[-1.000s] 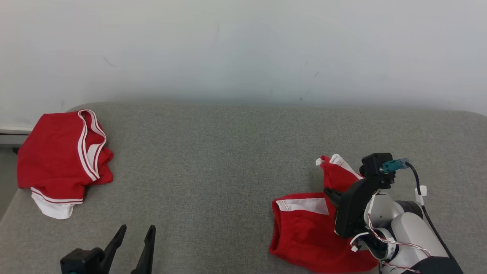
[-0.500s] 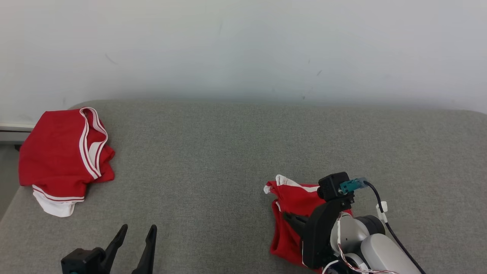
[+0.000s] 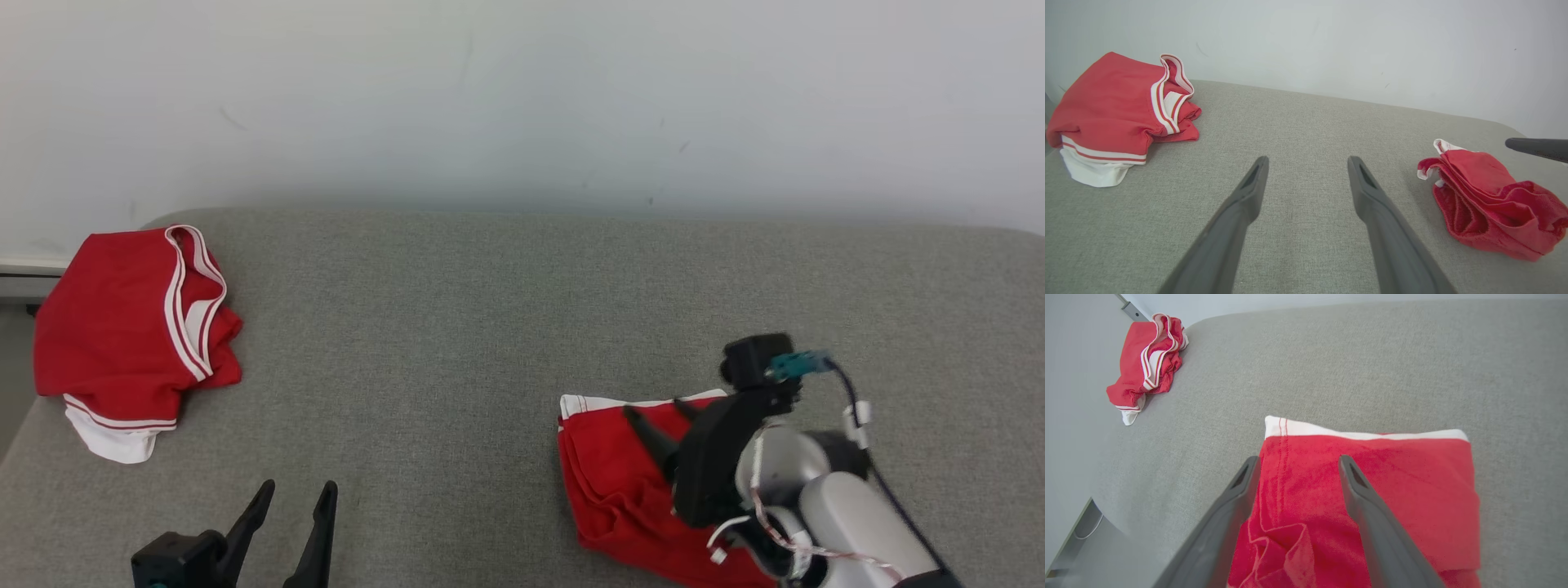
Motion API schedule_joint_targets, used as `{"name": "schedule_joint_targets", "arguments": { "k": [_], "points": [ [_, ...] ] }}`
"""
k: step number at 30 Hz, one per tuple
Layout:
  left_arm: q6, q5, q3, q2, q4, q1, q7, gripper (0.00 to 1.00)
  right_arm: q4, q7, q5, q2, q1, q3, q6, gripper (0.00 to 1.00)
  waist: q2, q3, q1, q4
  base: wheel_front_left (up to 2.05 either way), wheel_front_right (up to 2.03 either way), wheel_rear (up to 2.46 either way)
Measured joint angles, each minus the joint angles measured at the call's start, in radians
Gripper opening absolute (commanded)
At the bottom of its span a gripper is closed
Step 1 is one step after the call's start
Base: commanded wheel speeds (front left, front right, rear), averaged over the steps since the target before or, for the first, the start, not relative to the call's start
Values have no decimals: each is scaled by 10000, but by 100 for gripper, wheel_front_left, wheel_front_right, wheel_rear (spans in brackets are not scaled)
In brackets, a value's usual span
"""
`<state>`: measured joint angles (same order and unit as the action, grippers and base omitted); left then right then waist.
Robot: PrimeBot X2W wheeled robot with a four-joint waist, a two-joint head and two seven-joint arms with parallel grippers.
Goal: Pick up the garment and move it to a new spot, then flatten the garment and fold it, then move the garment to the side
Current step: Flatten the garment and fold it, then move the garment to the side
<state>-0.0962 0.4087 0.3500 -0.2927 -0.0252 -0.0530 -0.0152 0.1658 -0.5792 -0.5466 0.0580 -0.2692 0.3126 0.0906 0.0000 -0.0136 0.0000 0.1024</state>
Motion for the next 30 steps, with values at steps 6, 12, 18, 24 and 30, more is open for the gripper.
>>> {"name": "schedule_joint_targets", "arguments": {
  "k": [6,12,18,24,30],
  "points": [
    [-2,0,-12,0,-8,-1,0,100,10,397,1026,1154,-245,-1043,276,100,0,21,1,-62,0,0,0],
    [-2,0,-10,2,-44,0,0,100,698,395,1369,1599,274,-1476,326,100,0,68,1,-128,0,0,0],
    [0,0,10,6,-77,19,0,100,1484,393,1110,1290,400,-1664,328,100,0,171,0,-156,0,0,0],
    [4,0,54,13,-79,136,2,100,2092,334,792,844,393,-1569,328,100,0,273,0,-128,0,0,0],
    [8,-2,79,25,-50,202,2,100,2704,247,337,520,313,-1728,328,100,0,329,0,-52,0,0,0]
  ]
}}
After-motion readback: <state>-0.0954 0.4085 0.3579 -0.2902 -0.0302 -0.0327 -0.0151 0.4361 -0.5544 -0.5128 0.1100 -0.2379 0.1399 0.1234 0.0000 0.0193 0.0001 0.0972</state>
